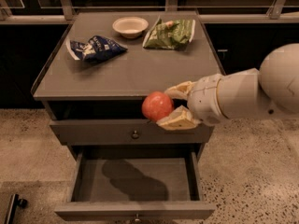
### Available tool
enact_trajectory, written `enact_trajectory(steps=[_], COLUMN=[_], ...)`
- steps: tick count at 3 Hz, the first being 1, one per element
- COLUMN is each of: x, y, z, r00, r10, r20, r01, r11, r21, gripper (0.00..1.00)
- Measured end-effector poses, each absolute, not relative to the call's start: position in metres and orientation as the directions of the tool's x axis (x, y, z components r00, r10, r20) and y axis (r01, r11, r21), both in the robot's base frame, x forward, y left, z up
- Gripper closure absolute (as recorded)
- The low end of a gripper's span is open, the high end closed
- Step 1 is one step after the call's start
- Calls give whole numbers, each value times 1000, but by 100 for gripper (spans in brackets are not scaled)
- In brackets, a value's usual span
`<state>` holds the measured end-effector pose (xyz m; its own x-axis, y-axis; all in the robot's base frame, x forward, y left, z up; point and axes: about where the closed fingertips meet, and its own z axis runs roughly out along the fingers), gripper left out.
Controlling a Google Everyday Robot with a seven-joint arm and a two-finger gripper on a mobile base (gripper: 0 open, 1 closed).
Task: Pick apple from middle drawer and place on counter
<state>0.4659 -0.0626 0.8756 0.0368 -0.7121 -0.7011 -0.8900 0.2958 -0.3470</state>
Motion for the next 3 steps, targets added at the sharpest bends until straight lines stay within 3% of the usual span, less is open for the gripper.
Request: enact_trajectory(steps=[3], x=[569], y=[-70], z=[914], r00=[114], r10=[-713], r20=[-692], r01=[-887], r11=[241], r21=[-394], gripper=[100])
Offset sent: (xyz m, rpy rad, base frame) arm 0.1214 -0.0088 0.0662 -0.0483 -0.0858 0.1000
